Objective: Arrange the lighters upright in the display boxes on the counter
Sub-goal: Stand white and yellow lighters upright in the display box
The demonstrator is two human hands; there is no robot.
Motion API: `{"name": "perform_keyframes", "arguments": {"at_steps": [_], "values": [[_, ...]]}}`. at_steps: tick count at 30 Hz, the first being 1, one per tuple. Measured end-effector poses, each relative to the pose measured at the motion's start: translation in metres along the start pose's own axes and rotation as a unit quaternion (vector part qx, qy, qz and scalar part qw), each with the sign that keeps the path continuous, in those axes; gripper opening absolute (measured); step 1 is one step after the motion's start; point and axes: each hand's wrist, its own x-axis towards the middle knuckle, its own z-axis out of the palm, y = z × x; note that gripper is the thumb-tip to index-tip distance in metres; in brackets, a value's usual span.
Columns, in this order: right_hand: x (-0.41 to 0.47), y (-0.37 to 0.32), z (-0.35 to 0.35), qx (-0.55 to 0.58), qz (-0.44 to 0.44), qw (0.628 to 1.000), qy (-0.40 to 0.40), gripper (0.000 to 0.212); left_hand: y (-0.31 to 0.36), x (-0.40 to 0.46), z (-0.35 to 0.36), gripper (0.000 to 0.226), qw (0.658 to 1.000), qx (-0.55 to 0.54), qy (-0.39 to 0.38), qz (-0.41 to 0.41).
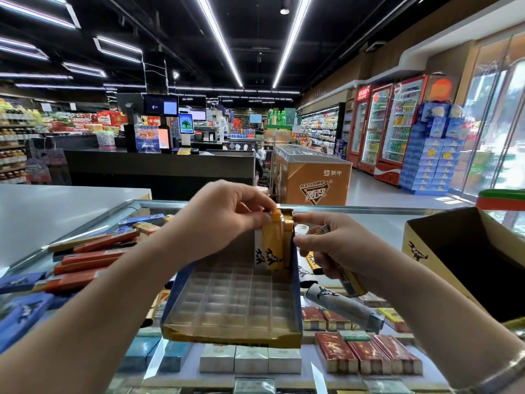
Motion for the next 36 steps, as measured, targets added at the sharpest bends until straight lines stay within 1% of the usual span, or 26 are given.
{"name": "perform_keyframes", "arguments": {"at_steps": [2,6,9,15,19,22,25,28,31,33,35,36], "values": [[0.000,0.000,-0.001,-0.001,0.004,1.000,-0.003,0.048,0.002,-0.001,0.007,0.027,0.999,0.041,-0.006,0.005],[0.000,-0.002,0.000,-0.006,0.006,1.000,-0.007,0.049,0.003,-0.002,0.017,0.018,0.998,0.058,0.031,0.022],[0.000,-0.003,0.000,-0.006,0.008,1.000,-0.009,0.048,0.003,-0.002,0.020,0.016,0.996,0.078,0.039,0.035],[0.000,-0.004,-0.001,-0.016,0.000,1.000,-0.020,0.042,0.010,-0.003,0.023,0.017,0.978,0.168,0.058,0.108],[0.000,-0.004,-0.001,-0.009,0.001,1.000,-0.018,0.042,0.014,-0.005,0.023,0.017,0.962,0.227,0.056,0.144],[-0.001,-0.004,0.000,-0.011,0.001,1.000,-0.021,0.044,0.015,-0.005,0.020,0.015,0.960,0.236,0.050,0.142],[-0.001,-0.003,-0.001,-0.013,-0.002,1.000,-0.020,0.044,0.014,-0.006,0.022,0.015,0.957,0.249,0.023,0.146],[0.000,-0.003,-0.001,-0.014,0.001,1.000,-0.023,0.044,0.012,-0.005,0.024,0.015,0.962,0.240,0.018,0.128],[0.000,-0.002,-0.001,-0.009,0.001,0.999,-0.031,0.043,0.008,-0.002,0.024,0.013,0.985,0.157,0.010,0.070],[0.000,-0.002,-0.001,-0.010,0.006,0.999,-0.034,0.043,0.004,-0.001,0.023,0.017,0.995,0.096,-0.003,0.036],[0.001,-0.003,-0.001,0.001,0.011,1.000,-0.029,0.045,0.001,-0.002,0.022,0.018,0.998,0.064,-0.008,0.024],[0.002,-0.005,-0.003,0.032,0.010,0.999,-0.027,0.047,0.000,-0.003,0.022,0.018,0.998,0.058,-0.006,0.023]]}}
